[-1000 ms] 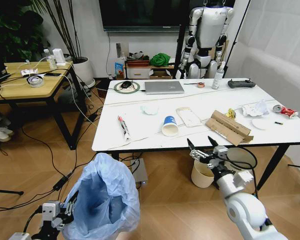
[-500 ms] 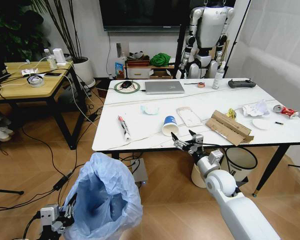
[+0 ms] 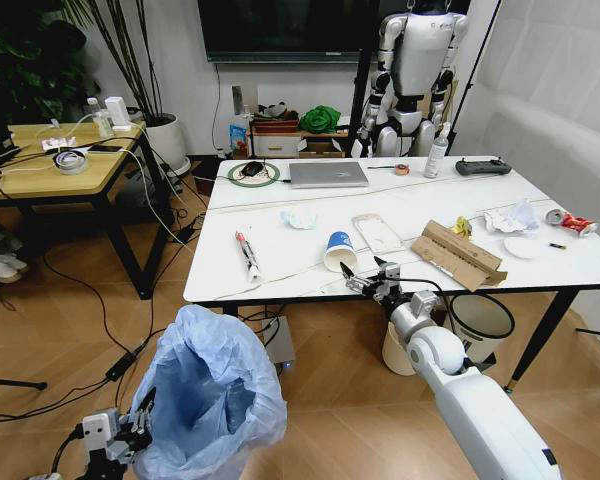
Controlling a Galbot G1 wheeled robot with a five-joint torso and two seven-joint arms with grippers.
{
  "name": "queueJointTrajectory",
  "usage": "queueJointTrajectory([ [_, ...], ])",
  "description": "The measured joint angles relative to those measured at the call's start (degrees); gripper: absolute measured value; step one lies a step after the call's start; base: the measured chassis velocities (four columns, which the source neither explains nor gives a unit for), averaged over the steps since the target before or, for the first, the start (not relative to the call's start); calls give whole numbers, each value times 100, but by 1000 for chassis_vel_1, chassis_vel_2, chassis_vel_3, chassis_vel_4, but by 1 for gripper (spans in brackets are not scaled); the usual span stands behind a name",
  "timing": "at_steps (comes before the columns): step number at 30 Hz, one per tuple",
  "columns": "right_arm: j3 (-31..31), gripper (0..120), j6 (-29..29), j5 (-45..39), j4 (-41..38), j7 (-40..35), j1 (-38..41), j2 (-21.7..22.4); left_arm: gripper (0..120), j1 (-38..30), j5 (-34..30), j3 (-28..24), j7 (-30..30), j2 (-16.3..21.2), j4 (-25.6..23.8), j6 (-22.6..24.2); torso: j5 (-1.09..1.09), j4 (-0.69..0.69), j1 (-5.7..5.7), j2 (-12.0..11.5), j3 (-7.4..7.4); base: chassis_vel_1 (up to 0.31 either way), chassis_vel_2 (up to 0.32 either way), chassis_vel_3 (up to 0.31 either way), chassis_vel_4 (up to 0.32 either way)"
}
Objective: Pick up the trash bin and place the trash from the table into it.
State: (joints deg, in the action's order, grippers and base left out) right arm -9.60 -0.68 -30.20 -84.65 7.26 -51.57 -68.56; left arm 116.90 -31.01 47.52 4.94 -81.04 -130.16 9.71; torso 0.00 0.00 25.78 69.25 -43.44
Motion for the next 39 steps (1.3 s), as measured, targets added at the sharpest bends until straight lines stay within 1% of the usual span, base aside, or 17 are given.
queueJointTrajectory([
  [2,29,93,47,7,140,26,104,-90,1,18,5,3,0,-26,-17,-3,0,0,0,0,0,0,0,0,0],
  [3,45,86,60,10,204,28,170,-126,1,30,8,13,0,-36,-30,-9,0,0,0,0,0,0,0,0,0],
  [5,51,85,60,13,224,28,196,-135,1,34,8,19,1,-40,-37,-11,0,0,0,0,0,0,0,0,0],
  [6,62,78,60,24,273,26,277,-156,1,38,9,31,2,-44,-47,-16,0,0,0,0,0,0,0,0,0],
  [10,56,63,60,60,337,15,404,-175,1,23,36,33,5,-55,-47,-24,0,1,-1,-1,1,0,0,0,0],
  [11,48,60,60,68,337,12,406,-171,1,17,43,30,5,-55,-40,-26,0,0,-1,-1,1,0,0,0,0],
  [12,48,60,60,68,337,12,406,-171,1,17,43,30,5,-55,-40,-26,0,0,-1,-1,1,0,0,0,0],
  [17,-21,36,59,74,307,-5,372,-112,1,-18,48,21,4,-38,-23,-27,0,-1,-1,-1,1,0,0,0,0],
  [18,-21,36,59,74,307,-5,372,-112,1,-18,48,21,4,-38,-23,-27,0,-1,-1,-1,1,0,0,0,0],
  [23,-57,16,55,74,239,-19,299,-64,1,-32,48,24,4,-1,-13,-25,0,-1,-1,-1,1,0,0,0,0],
  [24,-60,14,52,73,230,-20,293,-60,1,-35,49,24,4,3,-13,-25,0,-1,-1,-1,1,0,0,0,0],
  [25,-60,14,52,73,230,-20,293,-60,1,-35,49,24,4,3,-13,-25,0,-1,-1,-1,1,0,0,0,0],
  [26,-68,7,44,72,210,-26,282,-50,1,-44,48,24,4,12,-13,-24,0,0,-1,-2,1,0,0,0,0],
  [28,-72,0,34,62,162,-36,257,-23,1,-60,48,24,3,22,-8,-21,0,0,-1,-2,2,0,0,0,0],
  [33,-59,0,7,-116,-128,-38,106,204,1,-95,48,-20,-2,43,7,-11,1,0,-1,-2,1,0,0,0,0],
  [37,80,0,-71,-695,-900,120,-85,779,1,-75,9,-75,-8,109,-6,5,0,-2,-1,-2,2,0,0,0,0],
  [39,296,0,-134,-1204,-1504,258,-188,1130,1,-72,-34,-92,-23,142,-19,27,-1,-1,-2,-2,2,0,0,0,0],
])
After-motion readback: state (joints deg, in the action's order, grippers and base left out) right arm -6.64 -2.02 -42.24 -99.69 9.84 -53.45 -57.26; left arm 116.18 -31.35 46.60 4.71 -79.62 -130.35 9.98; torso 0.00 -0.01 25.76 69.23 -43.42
